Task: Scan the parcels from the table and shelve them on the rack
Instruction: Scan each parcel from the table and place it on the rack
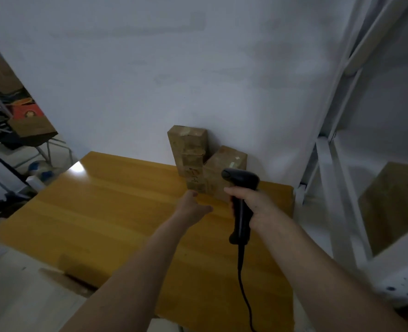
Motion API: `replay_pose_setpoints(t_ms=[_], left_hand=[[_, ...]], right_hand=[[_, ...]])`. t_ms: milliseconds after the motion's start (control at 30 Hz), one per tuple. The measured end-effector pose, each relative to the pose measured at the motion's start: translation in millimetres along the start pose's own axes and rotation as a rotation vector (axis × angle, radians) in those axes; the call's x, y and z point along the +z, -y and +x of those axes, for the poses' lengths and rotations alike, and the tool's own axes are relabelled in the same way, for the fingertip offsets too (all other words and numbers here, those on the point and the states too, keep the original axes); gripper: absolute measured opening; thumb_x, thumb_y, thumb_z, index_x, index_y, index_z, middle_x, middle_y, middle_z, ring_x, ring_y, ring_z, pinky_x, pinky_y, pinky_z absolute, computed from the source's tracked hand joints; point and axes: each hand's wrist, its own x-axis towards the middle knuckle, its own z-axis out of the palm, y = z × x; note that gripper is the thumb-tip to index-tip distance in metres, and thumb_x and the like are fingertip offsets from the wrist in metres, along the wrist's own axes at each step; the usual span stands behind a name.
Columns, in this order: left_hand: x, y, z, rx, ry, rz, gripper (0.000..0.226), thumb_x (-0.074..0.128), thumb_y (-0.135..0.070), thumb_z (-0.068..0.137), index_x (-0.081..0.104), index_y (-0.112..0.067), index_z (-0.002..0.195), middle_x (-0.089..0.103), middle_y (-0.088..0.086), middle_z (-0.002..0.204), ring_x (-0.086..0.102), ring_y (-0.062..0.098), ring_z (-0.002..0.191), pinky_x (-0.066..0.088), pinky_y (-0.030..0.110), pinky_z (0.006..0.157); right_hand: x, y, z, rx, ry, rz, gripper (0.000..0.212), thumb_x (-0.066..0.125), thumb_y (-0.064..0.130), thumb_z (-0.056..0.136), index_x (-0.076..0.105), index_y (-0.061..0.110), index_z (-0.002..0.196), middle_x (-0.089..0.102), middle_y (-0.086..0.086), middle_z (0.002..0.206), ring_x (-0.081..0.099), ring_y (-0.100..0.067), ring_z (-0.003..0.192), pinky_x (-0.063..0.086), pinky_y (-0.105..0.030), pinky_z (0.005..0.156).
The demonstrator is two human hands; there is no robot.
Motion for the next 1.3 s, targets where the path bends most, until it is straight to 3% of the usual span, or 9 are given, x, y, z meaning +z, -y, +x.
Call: replay_pose_setpoints(t_ms=[100,167,267,400,533,633,833,1067,1300], left_hand=[[7,-12,37,0.075,-0.039,0.189,0.081,0.080,-0.044,0.068,0.045,-0.017,0.136,0.049,0.005,0.134,0.048,0.026,0.121,0.048,0.039,0.097],[14,-24,59,0.117,-0.042,0.294,0.082,0.077,-0.042,0.074,0.038,-0.013,0.141,0.044,0.009,0.139,0.041,0.030,0.129,0.041,0.044,0.106],[22,-43,91,0.144,-0.031,0.419,0.079,0.067,-0.033,0.088,0.024,-0.004,0.147,0.030,0.016,0.147,0.030,0.034,0.136,0.030,0.040,0.113],[30,-52,131,0.195,0.010,0.473,0.083,0.068,-0.026,0.085,0.020,-0.003,0.149,0.021,0.018,0.153,0.020,0.035,0.141,0.025,0.041,0.116],[34,-57,172,0.254,0.058,0.487,0.108,0.076,-0.050,0.073,0.016,-0.007,0.152,0.017,0.013,0.156,0.017,0.032,0.144,0.027,0.047,0.117],[36,-64,202,0.246,0.106,0.449,0.116,0.077,-0.057,0.068,0.012,-0.011,0.154,0.012,0.011,0.158,0.018,0.031,0.144,0.029,0.049,0.115],[50,-71,242,0.242,0.129,0.594,0.133,0.076,-0.064,0.067,-0.009,-0.008,0.153,-0.005,0.015,0.161,-0.003,0.032,0.148,0.011,0.044,0.121],[69,-69,264,0.213,0.065,0.803,0.139,0.077,-0.067,0.058,-0.009,-0.011,0.153,0.011,0.029,0.153,0.014,0.044,0.142,0.014,0.051,0.117],[70,-53,216,0.578,0.164,0.984,0.140,0.080,-0.065,0.058,-0.018,-0.028,0.151,0.008,0.027,0.155,0.014,0.044,0.142,0.015,0.054,0.116]], right_hand=[[-4,2,15,0.010,-0.049,0.042,0.014,0.074,0.004,0.079,0.062,0.005,0.073,0.056,-0.005,0.060,0.052,-0.017,0.053,0.044,-0.027,0.054],[-8,4,24,-0.003,-0.080,0.038,0.014,0.074,0.003,0.079,0.062,0.005,0.072,0.056,-0.005,0.059,0.053,-0.016,0.052,0.045,-0.026,0.053],[-13,8,39,-0.027,-0.136,0.044,0.013,0.074,0.003,0.079,0.063,0.005,0.072,0.057,-0.003,0.058,0.053,-0.013,0.048,0.046,-0.023,0.050],[-11,16,60,-0.032,-0.217,0.047,0.015,0.074,0.003,0.079,0.062,0.007,0.071,0.057,-0.002,0.059,0.052,-0.013,0.052,0.046,-0.024,0.056],[-11,20,82,-0.040,-0.291,0.012,0.014,0.074,0.005,0.079,0.063,0.008,0.073,0.057,-0.003,0.062,0.053,-0.015,0.057,0.046,-0.027,0.063],[-11,17,95,-0.023,-0.378,-0.030,0.019,0.079,0.012,0.075,0.066,0.009,0.088,0.059,-0.003,0.068,0.055,-0.018,0.067,0.047,-0.033,0.073],[-11,15,112,-0.017,-0.475,-0.098,0.020,0.079,0.015,0.077,0.063,0.012,0.089,0.054,-0.003,0.066,0.051,-0.017,0.063,0.044,-0.029,0.061],[-18,3,114,0.023,-0.505,-0.068,0.017,0.076,0.012,0.079,0.064,0.008,0.091,0.057,-0.003,0.065,0.052,-0.014,0.057,0.046,-0.024,0.055],[-28,-1,111,-0.023,-0.594,-0.013,0.017,0.072,0.008,0.083,0.062,0.006,0.096,0.058,-0.007,0.074,0.055,-0.015,0.064,0.048,-0.022,0.056]])
